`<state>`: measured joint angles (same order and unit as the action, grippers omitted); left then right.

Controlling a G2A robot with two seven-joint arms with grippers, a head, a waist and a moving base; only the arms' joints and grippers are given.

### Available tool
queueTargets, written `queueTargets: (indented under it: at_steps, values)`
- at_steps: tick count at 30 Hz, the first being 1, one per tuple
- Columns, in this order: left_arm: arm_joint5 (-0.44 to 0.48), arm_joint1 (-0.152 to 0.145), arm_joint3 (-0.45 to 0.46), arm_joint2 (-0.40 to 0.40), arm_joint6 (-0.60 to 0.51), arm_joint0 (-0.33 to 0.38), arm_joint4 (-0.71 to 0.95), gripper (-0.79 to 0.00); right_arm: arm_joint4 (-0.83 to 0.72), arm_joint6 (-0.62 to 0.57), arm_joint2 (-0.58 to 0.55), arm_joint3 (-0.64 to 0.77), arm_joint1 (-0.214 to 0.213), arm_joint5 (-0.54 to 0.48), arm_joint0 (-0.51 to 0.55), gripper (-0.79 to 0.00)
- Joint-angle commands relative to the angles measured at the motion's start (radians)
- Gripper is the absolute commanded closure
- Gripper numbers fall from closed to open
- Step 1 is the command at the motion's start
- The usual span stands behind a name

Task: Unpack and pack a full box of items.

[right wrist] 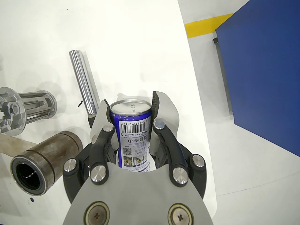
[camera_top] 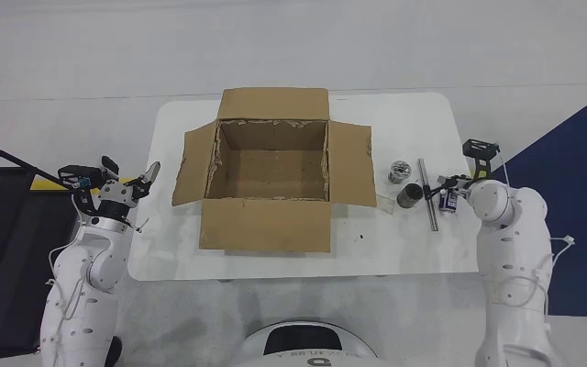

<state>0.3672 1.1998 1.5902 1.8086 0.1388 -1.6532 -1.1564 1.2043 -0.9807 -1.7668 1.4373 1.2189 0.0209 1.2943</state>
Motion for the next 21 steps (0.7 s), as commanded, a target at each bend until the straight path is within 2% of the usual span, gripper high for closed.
queueTargets:
  at_steps: [1,6,8,11,14,16,19,20,21]
  values:
    - [0.0,0.0,0.0,0.0,0.0,0.0,0.0,-0.785,-0.009,0.003,0.0,0.001,-0.001,-0.001,0.002,-0.348]
    - [0.0,0.0,0.0,0.0,0.0,0.0,0.0,-0.785,-0.049,0.006,0.002,-0.009,-0.002,-0.011,-0.001,-0.376]
    - [0.0,0.0,0.0,0.0,0.0,0.0,0.0,-0.785,-0.065,0.012,0.004,-0.01,-0.003,-0.02,-0.001,-0.416]
    - [0.0,0.0,0.0,0.0,0.0,0.0,0.0,-0.785,-0.075,0.015,0.005,-0.005,-0.004,-0.017,0.003,-0.409]
    - [0.0,0.0,0.0,0.0,0.0,0.0,0.0,-0.785,-0.089,0.018,0.001,0.003,-0.006,-0.016,0.011,-0.456]
    - [0.0,0.0,0.0,0.0,0.0,0.0,0.0,-0.785,-0.094,0.02,-0.002,0.009,-0.008,-0.015,0.017,-0.502]
    - [0.0,0.0,0.0,0.0,0.0,0.0,0.0,-0.785,-0.102,0.02,-0.006,0.019,-0.01,-0.011,0.024,-0.671]
    - [0.0,0.0,0.0,0.0,0.0,0.0,0.0,-0.785,-0.106,0.02,-0.007,0.025,-0.011,-0.012,0.027,-0.779]
    - [0.0,0.0,0.0,0.0,0.0,0.0,0.0,-0.785,-0.109,0.021,-0.008,0.031,-0.011,-0.011,0.031,-0.785]
